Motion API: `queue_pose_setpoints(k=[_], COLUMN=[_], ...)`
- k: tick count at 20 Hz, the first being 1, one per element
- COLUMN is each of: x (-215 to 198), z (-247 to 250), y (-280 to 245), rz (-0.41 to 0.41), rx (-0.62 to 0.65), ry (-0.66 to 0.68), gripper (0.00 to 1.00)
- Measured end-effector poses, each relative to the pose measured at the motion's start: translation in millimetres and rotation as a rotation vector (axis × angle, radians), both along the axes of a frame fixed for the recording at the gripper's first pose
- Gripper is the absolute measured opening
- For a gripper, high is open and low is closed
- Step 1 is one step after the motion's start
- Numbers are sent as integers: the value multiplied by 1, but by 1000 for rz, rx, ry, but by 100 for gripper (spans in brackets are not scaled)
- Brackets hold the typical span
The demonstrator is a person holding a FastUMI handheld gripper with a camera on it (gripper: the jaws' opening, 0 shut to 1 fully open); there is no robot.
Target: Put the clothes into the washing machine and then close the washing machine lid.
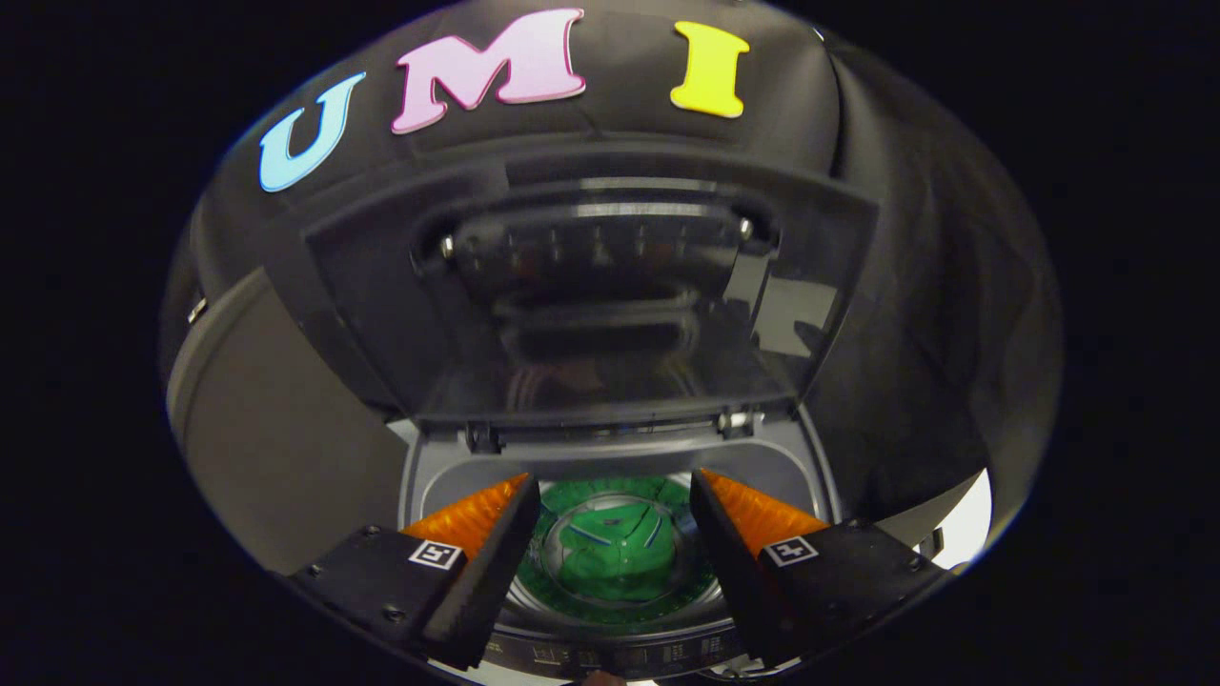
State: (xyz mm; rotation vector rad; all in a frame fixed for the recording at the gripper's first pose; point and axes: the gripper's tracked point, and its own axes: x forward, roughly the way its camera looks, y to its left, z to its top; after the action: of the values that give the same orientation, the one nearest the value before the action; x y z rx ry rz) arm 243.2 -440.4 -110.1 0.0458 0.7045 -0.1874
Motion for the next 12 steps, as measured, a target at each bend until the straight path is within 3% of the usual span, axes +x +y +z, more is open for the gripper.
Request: queue_pose_setpoints(k=[12], x=[32], z=[116], y=[4], rz=[-3], rx=[-20], ry=[-199], gripper=[99])
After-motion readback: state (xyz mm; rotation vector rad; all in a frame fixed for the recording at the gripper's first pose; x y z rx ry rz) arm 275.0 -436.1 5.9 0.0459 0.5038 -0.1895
